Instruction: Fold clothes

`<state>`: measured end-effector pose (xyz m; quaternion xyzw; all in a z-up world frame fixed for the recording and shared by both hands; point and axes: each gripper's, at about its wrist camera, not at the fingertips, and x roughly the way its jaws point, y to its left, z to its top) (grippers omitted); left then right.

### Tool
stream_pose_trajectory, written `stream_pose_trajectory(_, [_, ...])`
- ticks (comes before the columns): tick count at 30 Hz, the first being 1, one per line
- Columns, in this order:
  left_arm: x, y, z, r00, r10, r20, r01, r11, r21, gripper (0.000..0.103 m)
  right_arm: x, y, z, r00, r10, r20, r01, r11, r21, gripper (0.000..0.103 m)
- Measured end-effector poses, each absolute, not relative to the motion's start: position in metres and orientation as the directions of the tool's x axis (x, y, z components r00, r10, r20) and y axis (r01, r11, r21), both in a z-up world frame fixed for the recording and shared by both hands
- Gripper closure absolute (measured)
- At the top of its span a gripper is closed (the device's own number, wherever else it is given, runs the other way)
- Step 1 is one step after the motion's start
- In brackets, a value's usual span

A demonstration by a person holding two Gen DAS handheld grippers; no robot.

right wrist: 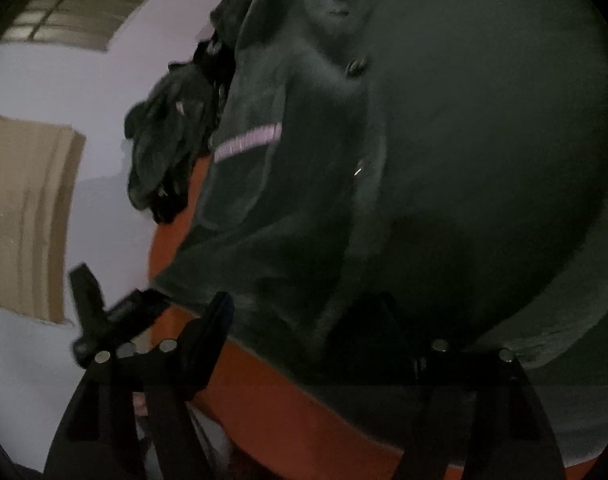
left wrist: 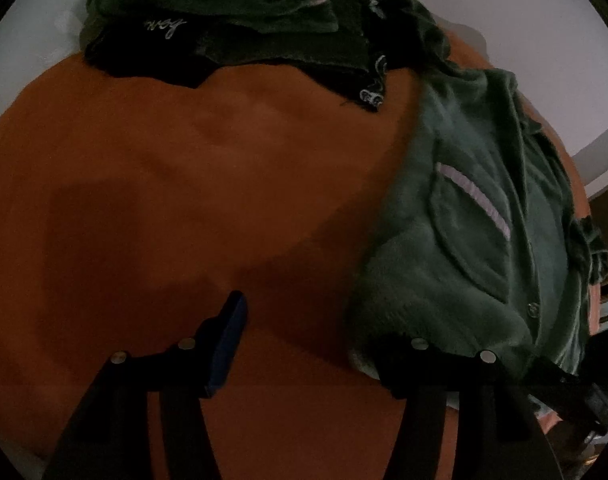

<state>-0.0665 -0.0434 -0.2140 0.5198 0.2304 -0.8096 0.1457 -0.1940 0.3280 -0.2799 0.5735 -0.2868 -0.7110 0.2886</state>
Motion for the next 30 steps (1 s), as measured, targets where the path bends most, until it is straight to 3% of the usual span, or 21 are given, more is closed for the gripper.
stream_pose_trajectory(2, [-0.063, -0.045, -0.213, -0.419, 0.008, -0.908, 0.48, -0.846, -0.23, 0.043, -0.194, 0.32, -0.278, -0.186, -0.736, -0.651, 0.099, -0.673, 0.733, 0.043])
stream_pose_trajectory(3, [-0.062, -0.046, -0.213, -0.423, 0.015, -0.906, 0.487, -0.839, -0.242, 0.043, -0.194, 0.316, -0.277, -0.191, -0.734, -0.652, 0.108, -0.675, 0.729, 0.079])
stream_pose_trajectory(4, [-0.061, -0.047, -0.212, -0.428, 0.022, -0.904, 0.493, -0.832, -0.253, 0.043, -0.194, 0.312, -0.276, -0.196, -0.733, -0.652, 0.117, -0.678, 0.726, 0.096])
stream_pose_trajectory(9, [-0.056, -0.05, -0.206, -0.469, 0.057, -0.882, 0.497, -0.808, -0.317, 0.042, -0.19, 0.305, -0.265, -0.219, -0.733, -0.644, 0.162, -0.678, 0.717, 0.097])
stream_pose_trajectory(13, [-0.05, -0.053, -0.201, -0.5, 0.173, -0.848, 0.462, -0.775, -0.43, 0.042, -0.173, 0.334, -0.244, -0.278, -0.734, -0.62, 0.195, -0.675, 0.711, 0.097])
stream_pose_trajectory(16, [-0.043, -0.05, -0.195, -0.492, 0.191, -0.849, 0.453, -0.777, -0.438, 0.042, -0.171, 0.352, -0.254, -0.271, -0.751, -0.602, 0.123, -0.648, 0.752, 0.097])
stream_pose_trajectory(19, [-0.039, -0.047, -0.193, -0.455, 0.183, -0.871, 0.45, -0.797, -0.402, 0.041, -0.171, 0.353, -0.268, -0.251, -0.723, -0.643, 0.094, -0.68, 0.728, 0.097])
stream_pose_trajectory(23, [-0.03, -0.052, -0.198, -0.434, 0.23, -0.871, 0.474, -0.764, -0.438, 0.038, -0.169, 0.346, -0.28, -0.252, -0.671, -0.698, 0.097, -0.735, 0.671, 0.097])
stream_pose_trajectory(30, [-0.059, -0.052, -0.209, -0.389, 0.263, -0.883, 0.476, -0.763, -0.437, 0.038, -0.168, 0.346, -0.285, -0.23, -0.672, -0.704, 0.104, -0.736, 0.669, 0.097])
